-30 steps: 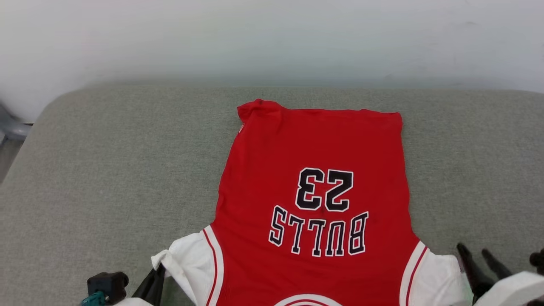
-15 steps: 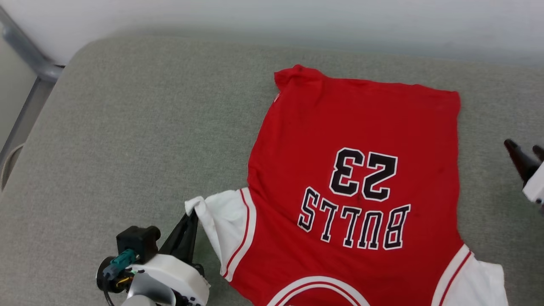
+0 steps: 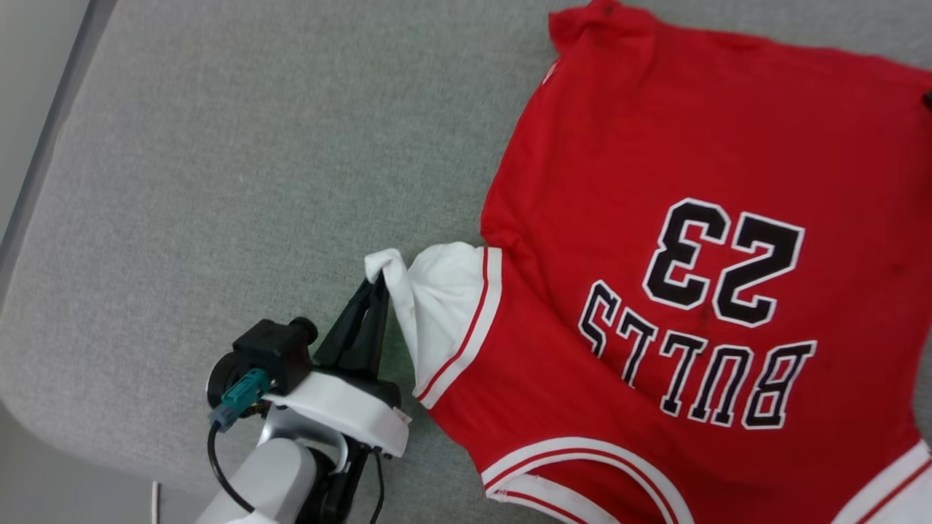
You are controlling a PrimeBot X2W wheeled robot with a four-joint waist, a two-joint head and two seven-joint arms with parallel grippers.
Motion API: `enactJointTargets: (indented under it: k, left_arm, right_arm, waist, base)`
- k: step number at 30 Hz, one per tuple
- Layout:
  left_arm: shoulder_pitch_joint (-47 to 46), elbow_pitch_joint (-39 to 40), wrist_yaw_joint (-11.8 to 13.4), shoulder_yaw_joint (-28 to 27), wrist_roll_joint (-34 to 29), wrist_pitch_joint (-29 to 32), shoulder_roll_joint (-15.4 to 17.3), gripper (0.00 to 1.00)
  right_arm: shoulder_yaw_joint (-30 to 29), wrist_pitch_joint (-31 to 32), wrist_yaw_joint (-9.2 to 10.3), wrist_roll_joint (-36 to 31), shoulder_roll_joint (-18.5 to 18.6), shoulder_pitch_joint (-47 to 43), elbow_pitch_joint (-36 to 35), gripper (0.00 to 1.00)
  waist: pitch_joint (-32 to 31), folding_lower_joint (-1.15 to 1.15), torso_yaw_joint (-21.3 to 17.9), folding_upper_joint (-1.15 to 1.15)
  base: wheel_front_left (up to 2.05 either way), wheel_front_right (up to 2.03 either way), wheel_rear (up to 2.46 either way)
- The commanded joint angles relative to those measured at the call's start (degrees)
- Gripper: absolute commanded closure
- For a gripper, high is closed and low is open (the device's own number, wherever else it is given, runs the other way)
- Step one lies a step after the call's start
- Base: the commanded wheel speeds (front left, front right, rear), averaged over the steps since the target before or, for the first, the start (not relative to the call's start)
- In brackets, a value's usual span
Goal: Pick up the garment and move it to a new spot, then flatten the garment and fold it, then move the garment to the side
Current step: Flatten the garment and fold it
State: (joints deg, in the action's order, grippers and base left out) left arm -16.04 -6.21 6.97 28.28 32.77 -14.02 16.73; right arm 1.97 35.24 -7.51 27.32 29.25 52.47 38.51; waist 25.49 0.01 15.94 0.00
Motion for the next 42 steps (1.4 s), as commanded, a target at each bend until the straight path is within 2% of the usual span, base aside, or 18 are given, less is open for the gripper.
enactJointTargets:
  k: [1, 6, 7, 9, 12, 16, 21, 26, 31, 36, 39, 42]
  left_arm:
    - [-1.3, 0.3, -0.2, -0.1, -0.6, -0.5, -0.7, 1.0]
    - [-2.1, 0.1, -0.4, -0.1, -1.5, -0.9, -1.8, 1.0]
    - [-2.1, 0.1, -0.5, -0.2, -1.6, -0.9, -2.0, 1.0]
    - [-2.1, -0.1, -0.6, -0.3, -1.8, -1.0, -2.1, 1.0]
    - [-2.0, -0.4, -0.7, -0.6, -2.1, -1.1, -2.5, 1.0]
    - [-1.1, -1.5, -0.7, -1.1, -2.2, -1.2, -2.3, 1.0]
    - [0.8, -3.6, -0.4, -2.1, -1.6, -1.2, -1.6, 1.0]
    - [3.1, -5.6, -0.1, -3.1, -0.4, -0.9, -0.5, 1.0]
    - [5.8, -7.5, 0.4, -4.0, 0.8, -0.3, 0.8, 1.0]
    - [9.0, -8.5, 1.0, -5.2, 2.3, 0.5, 2.3, 1.0]
    - [10.6, -8.5, 1.4, -6.0, 3.2, 0.9, 3.2, 1.0]
    - [11.9, -8.6, 1.5, -6.5, 4.1, 1.2, 3.7, 1.0]
  right_arm:
    - [0.9, 1.2, 0.04, -0.9, 0.5, 1.6, 1.0, 0.0]
    - [3.1, 7.6, 0.04, -1.5, -0.5, 0.9, 5.9, 0.0]
    - [3.5, 8.9, 0.04, -1.4, -0.7, 0.3, 6.8, 0.21]
    - [3.5, 12.1, 0.04, -1.1, -1.0, -1.2, 8.9, 1.0]
    - [3.0, 13.3, 0.04, -0.7, -0.9, -1.6, 9.3, 1.0]
    - [2.1, 11.7, 0.06, -0.8, 0.2, -0.5, 8.5, 1.0]
    - [1.9, 9.5, 0.08, -0.7, 1.9, -0.3, 6.9, 1.0]
    - [1.6, 7.0, 0.07, 0.9, 3.0, -3.9, 4.5, 1.0]
    - [-0.1, 4.5, 0.06, 3.3, 3.5, -12.3, 1.0, 1.0]
    - [-3.4, 2.3, 0.07, 5.7, 2.2, -24.2, -4.6, 1.0]
    - [-6.8, 0.5, 0.07, 6.4, 1.0, -31.9, -8.9, 1.0]
    - [-10.6, -0.8, 0.07, 6.5, -1.8, -40.2, -13.0, 1.0]
  waist:
    - [3.3, -0.01, 1.9, 0.0]
    - [4.1, -0.01, 2.0, 0.0]
    - [4.2, -0.01, 2.0, 0.0]
    - [4.1, -0.01, 2.0, 0.0]
    - [4.0, -0.01, 2.0, 0.0]
    - [2.3, -0.01, 1.5, 0.0]
    - [-1.9, -0.01, -0.3, 0.0]
    - [-6.8, -0.01, -3.0, 0.0]
    - [-11.6, -0.01, -6.4, 0.0]
    - [-15.2, -0.01, -10.4, 0.0]
    - [-16.5, -0.01, -12.5, 0.0]
    - [-17.4, -0.01, -14.2, 0.0]
  base:
    - [0.0, 0.0, 0.0]
    - [0.0, 0.0, 0.0]
    - [0.0, 0.0, 0.0]
    - [0.0, 0.0, 0.0]
    - [0.0, 0.0, 0.0]
    - [0.0, 0.0, 0.0]
    - [0.0, 0.0, 0.0]
    - [0.0, 0.0, 0.0]
    - [0.0, 0.0, 0.0]
    - [0.0, 0.0, 0.0]
    - [0.0, 0.0, 0.0]
    - [0.0, 0.0, 0.0]
